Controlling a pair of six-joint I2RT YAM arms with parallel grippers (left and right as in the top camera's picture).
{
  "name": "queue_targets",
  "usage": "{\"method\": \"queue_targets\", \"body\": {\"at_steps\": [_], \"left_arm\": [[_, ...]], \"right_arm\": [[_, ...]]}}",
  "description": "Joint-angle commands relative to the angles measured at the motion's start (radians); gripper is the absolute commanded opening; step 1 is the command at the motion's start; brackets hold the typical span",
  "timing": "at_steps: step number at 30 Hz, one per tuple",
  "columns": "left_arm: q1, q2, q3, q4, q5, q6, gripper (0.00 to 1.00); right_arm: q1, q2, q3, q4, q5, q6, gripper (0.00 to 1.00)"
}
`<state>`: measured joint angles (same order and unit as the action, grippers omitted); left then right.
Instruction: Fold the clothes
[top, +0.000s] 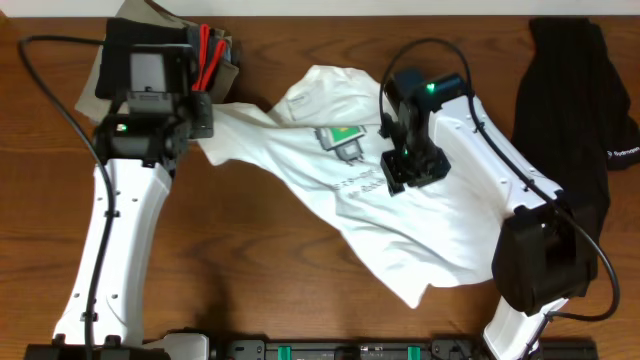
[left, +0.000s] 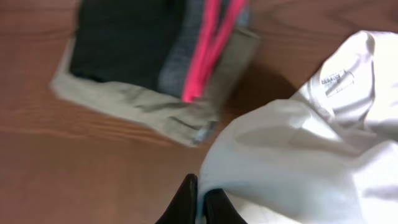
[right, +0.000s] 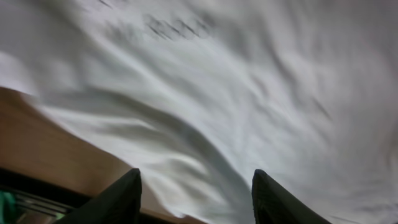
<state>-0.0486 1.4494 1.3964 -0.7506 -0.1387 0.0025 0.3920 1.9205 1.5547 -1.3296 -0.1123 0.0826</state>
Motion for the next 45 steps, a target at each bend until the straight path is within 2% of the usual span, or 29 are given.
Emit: {"method": "queue_targets", "body": {"at_steps": [1,3,6,11,15,23,30,39,42,45], "left_arm": [[0.040,-0.010,0.005,0.002,-0.038,-0.063,0.06],[0.043,-0.010,0.005,-0.002,-0.038,-0.068,0.06],[0.042,-0.010,0.005,-0.005,-0.032,-0.069,0.06],[0.041,-0.010,0.005,-0.026,-0.027,-0.104,0.06],[0.041,-0.010,0.005,-0.050,-0.026,-0.113,0.06],[0.041,-0.009,0.004,-0.080,0.050,-0.117,0.06],[0.041,-0.009,0.001,-0.139,0.080,-0.121,0.06],[0.003,-0.005,-0.050,-0.149,0.177,-0.125,0.06],[-0.029,0.004,-0.070,-0.145,0.177,-0.140,0.06],[-0.064,0.018,-0.081,-0.146,0.177,-0.140,0.06]], "right_arm": [[-0.019,-0.002,-0.090,0.047,0.003,0.026,0.49],[-0.019,-0.002,-0.135,0.088,0.003,0.026,0.40],[-0.019,-0.002,-0.199,0.162,0.003,0.027,0.01],[-0.023,-0.002,-0.351,0.350,0.003,0.045,0.01],[-0.043,-0.002,-0.409,0.429,0.003,0.064,0.01],[-0.111,0.001,-0.449,0.597,0.032,0.071,0.01],[-0.217,0.076,-0.452,0.742,0.109,0.070,0.01],[-0.360,0.140,-0.433,1.092,0.068,0.050,0.01],[-0.380,0.140,-0.365,1.097,0.043,0.039,0.01],[-0.386,0.140,-0.235,0.993,0.009,0.020,0.01]]}}
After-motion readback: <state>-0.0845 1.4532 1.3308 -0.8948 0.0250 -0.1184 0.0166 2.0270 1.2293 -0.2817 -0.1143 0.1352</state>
